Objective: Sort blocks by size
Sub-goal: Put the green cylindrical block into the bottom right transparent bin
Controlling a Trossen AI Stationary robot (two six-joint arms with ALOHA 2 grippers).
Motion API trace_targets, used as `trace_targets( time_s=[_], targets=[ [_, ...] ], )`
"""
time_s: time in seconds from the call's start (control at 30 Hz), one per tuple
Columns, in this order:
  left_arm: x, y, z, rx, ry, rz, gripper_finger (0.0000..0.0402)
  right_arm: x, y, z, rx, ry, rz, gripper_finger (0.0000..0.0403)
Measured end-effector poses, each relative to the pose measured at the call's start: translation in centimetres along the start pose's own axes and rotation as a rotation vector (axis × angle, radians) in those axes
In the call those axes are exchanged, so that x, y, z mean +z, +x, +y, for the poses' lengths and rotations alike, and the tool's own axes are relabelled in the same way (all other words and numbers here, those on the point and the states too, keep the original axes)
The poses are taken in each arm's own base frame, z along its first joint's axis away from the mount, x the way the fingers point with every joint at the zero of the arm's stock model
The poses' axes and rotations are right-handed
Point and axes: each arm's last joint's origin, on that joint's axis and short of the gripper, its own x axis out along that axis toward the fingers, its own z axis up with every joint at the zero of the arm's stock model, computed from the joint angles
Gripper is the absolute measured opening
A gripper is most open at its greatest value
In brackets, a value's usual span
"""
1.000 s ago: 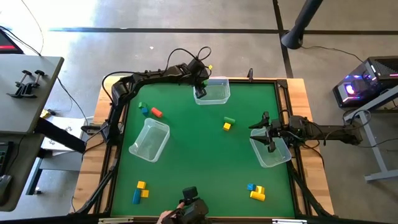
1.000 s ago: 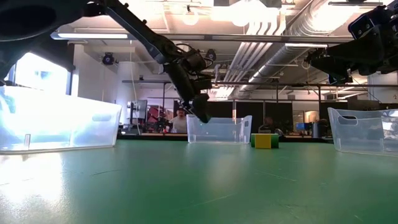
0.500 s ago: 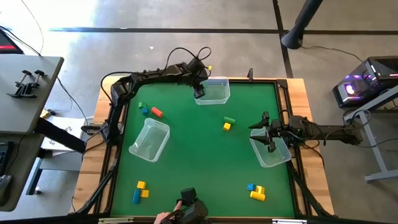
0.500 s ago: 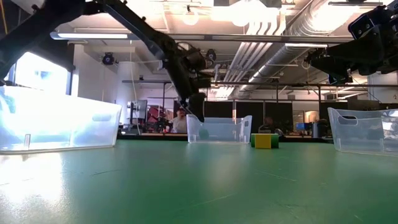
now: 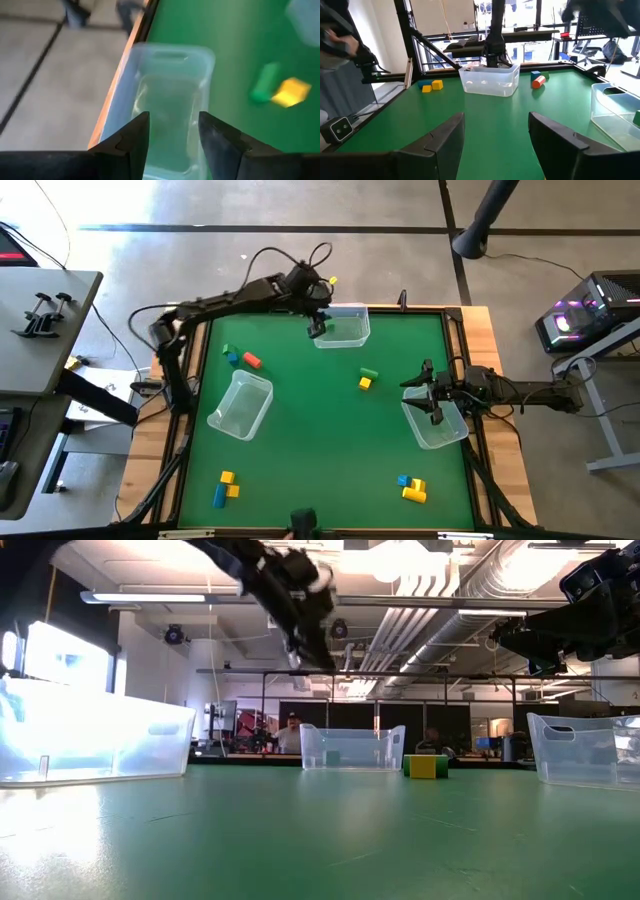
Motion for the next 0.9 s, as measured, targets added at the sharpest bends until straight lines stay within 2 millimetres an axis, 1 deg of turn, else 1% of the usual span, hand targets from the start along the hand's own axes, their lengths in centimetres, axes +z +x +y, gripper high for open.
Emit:
trace_targets(
  time_s=[0.1,0.17,0.37,0.5,0.6,0.7,0.8,0.9],
  targets=[
    [0.0,-2.9,-2.0,-0.002,0.010,-0.119,0.0138,0.0,0.0,0.0,0.000,0.000,0.000,0.0214],
    [-0.7,-4.5,-3.6,-0.009,0.006,-0.199,0.0130,0.0,0.0,0.0,0.000,0.000,0.000,0.0214],
    [-4.7,-8.4,-9.0,-0.084,0.008,-0.403,0.0118,0.0,0.0,0.0,0.000,0.000,0.000,0.0214],
    [-7.3,-10.2,-11.9,-0.130,0.007,-0.505,0.0117,0.1,0.0,0.0,0.001,-0.002,-0.008,0.0214],
    [-8.7,-11.5,-13.2,-0.114,0.019,-0.571,0.0117,0.4,0.0,0.0,0.002,-0.034,-0.040,0.0214],
    [-9.9,-12.2,-13.9,-0.058,0.012,-0.566,0.0117,0.8,0.0,0.1,0.009,0.033,-0.081,0.0214],
    [-11.0,-12.5,-14.3,-0.025,0.011,-0.548,0.0117,2.3,-0.3,0.2,0.038,0.136,-0.237,0.0214],
    [-11.8,-12.7,-14.4,-0.014,0.017,-0.547,0.0117,3.6,-0.6,0.4,0.065,0.127,-0.373,0.0214]
  ],
)
